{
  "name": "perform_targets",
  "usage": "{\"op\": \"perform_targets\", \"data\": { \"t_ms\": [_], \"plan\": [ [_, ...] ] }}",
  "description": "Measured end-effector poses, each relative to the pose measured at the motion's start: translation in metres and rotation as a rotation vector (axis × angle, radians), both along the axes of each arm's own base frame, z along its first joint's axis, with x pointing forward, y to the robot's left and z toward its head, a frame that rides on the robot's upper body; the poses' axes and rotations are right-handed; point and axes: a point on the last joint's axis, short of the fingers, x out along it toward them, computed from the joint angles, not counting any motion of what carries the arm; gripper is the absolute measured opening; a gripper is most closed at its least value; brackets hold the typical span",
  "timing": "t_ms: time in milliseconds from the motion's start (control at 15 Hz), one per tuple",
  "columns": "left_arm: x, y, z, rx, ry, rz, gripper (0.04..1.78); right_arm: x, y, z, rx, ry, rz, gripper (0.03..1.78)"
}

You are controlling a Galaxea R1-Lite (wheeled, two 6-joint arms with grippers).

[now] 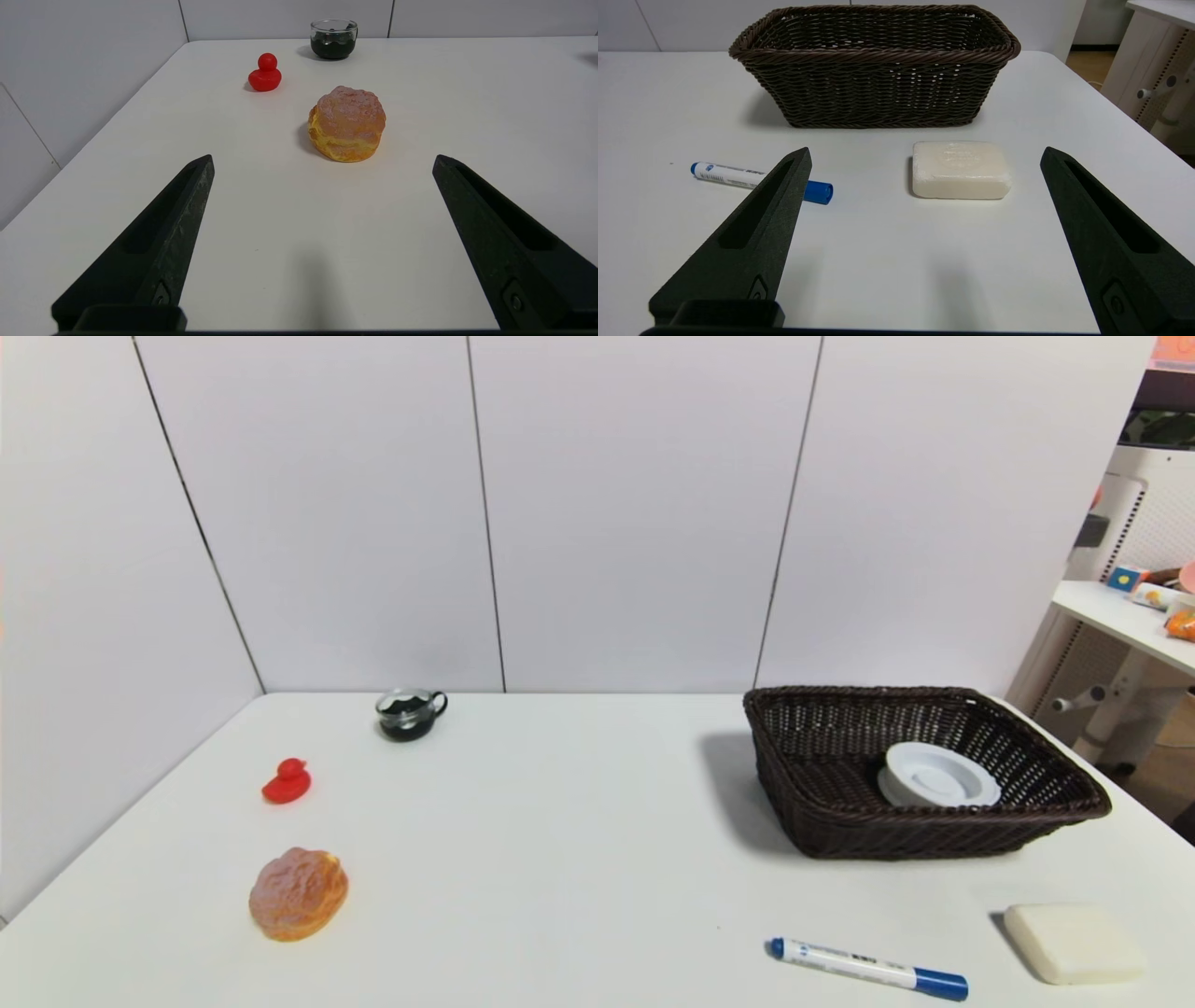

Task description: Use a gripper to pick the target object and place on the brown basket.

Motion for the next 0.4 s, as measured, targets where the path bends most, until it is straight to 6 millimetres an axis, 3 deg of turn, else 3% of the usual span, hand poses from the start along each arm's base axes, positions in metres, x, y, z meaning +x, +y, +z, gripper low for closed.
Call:
{"op": "perform_targets", "data": {
  "t_ms": [400],
  "plan": [
    [0.0,0.0,0.0,0.0,0.0,0.0,1.69,0.0001,-0.0001,0.0002,0.003,-0.003,-0.003,1.69]
  ]
}}
